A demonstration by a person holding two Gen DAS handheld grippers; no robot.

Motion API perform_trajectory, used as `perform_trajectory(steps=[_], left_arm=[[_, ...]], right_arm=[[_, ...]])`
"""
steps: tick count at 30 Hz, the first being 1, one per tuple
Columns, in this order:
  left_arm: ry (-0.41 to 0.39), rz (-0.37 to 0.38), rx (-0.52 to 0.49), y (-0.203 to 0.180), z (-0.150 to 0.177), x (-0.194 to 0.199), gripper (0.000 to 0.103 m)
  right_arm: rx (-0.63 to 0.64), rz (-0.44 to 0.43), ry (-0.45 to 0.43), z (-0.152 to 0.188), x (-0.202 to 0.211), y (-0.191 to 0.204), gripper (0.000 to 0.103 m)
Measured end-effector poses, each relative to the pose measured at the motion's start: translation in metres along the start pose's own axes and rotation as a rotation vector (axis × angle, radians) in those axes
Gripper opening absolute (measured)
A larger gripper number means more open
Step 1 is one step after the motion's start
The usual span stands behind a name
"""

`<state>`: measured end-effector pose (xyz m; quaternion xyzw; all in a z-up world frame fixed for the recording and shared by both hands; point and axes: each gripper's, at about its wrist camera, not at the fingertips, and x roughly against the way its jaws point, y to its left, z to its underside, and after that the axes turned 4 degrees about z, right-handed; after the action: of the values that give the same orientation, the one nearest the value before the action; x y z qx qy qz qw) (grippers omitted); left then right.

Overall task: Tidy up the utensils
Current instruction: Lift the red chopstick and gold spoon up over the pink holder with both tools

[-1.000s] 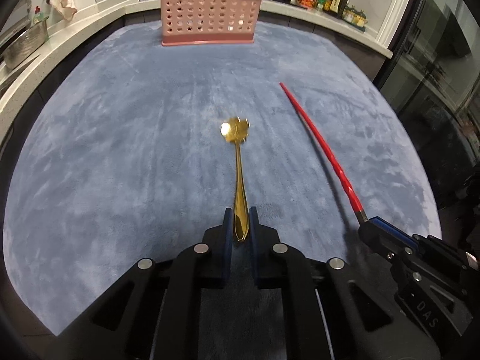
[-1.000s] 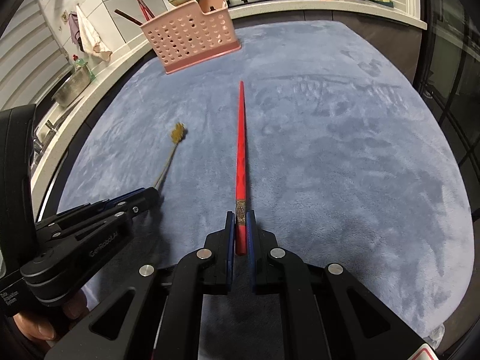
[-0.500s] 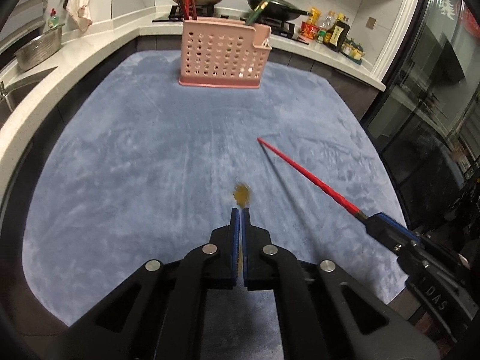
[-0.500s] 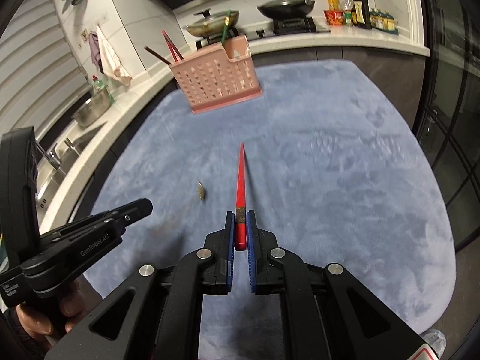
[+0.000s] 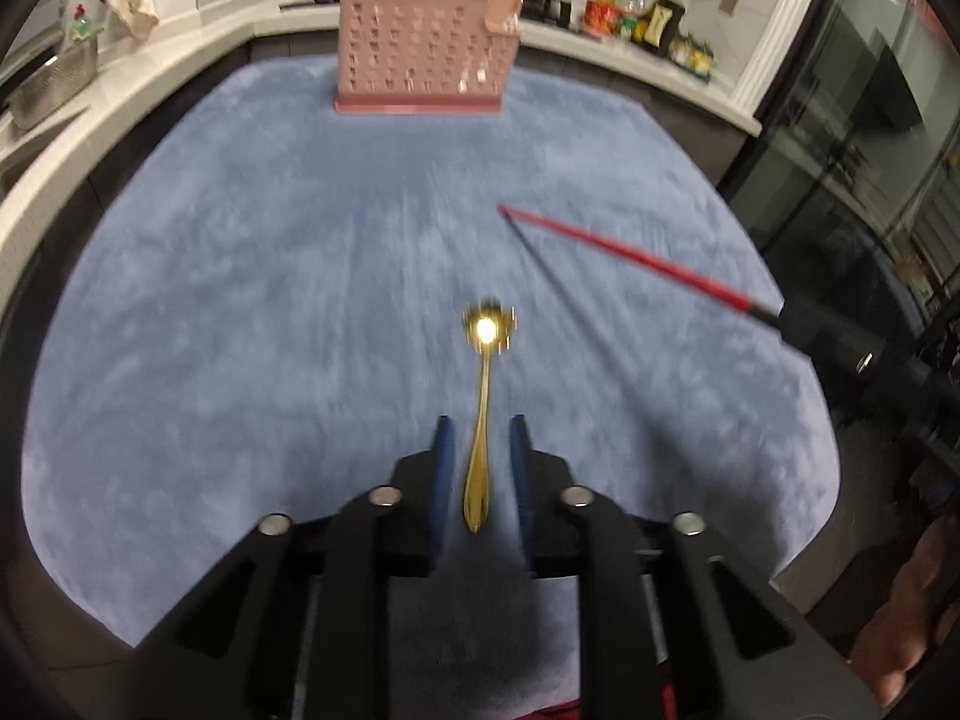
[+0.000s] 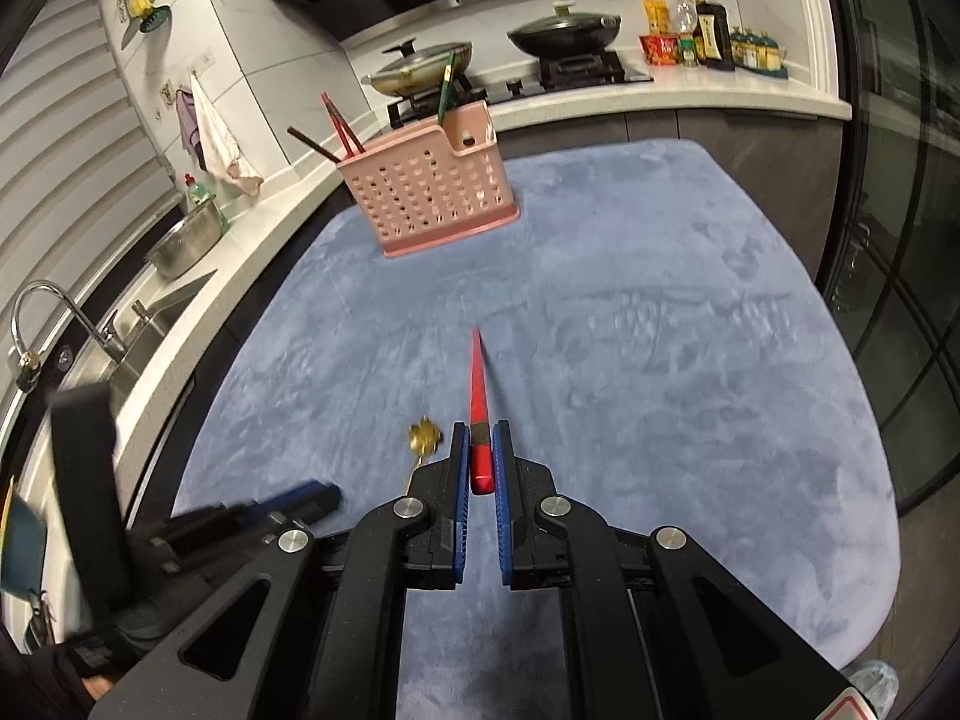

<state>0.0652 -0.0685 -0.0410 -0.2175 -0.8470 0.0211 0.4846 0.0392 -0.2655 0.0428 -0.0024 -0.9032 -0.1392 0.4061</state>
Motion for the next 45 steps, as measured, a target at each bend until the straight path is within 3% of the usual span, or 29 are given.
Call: perform_trajectory(steps=[12, 15, 19, 26, 28, 45], left_arm=[[0.077, 0.012, 0.036, 0.013, 0.02, -0.031, 0.023], [0.08, 0.013, 0.017, 0.01, 0.021, -0.032, 0.011], [0.075, 0.024, 0.012, 0.008, 0.021, -0.027, 0.01], [-0.019, 0.034, 0.009, 0.006, 0.001, 0.01, 0.008], [-0.048, 0.04, 0.013, 0.006, -0.007, 0.021, 0.001], [-0.193, 0.017, -0.026, 0.004, -0.08, 0.071, 0.001]], right_arm=[[-0.001, 0.002, 0.032, 0.009, -0.005, -0.001, 0.008], [0.001, 0.002, 0.038, 0.01, -0.007, -0.001, 0.008], [0.004, 0.001, 0.044, 0.011, -0.008, 0.0, 0.007], [0.007, 0.003, 0.017, 0.006, -0.002, 0.0, 0.007], [0.005, -0.001, 0.005, 0.002, 0.002, 0.0, 0.007], [0.018, -0.016, -0.16, -0.058, 0.036, 0.005, 0.007]])
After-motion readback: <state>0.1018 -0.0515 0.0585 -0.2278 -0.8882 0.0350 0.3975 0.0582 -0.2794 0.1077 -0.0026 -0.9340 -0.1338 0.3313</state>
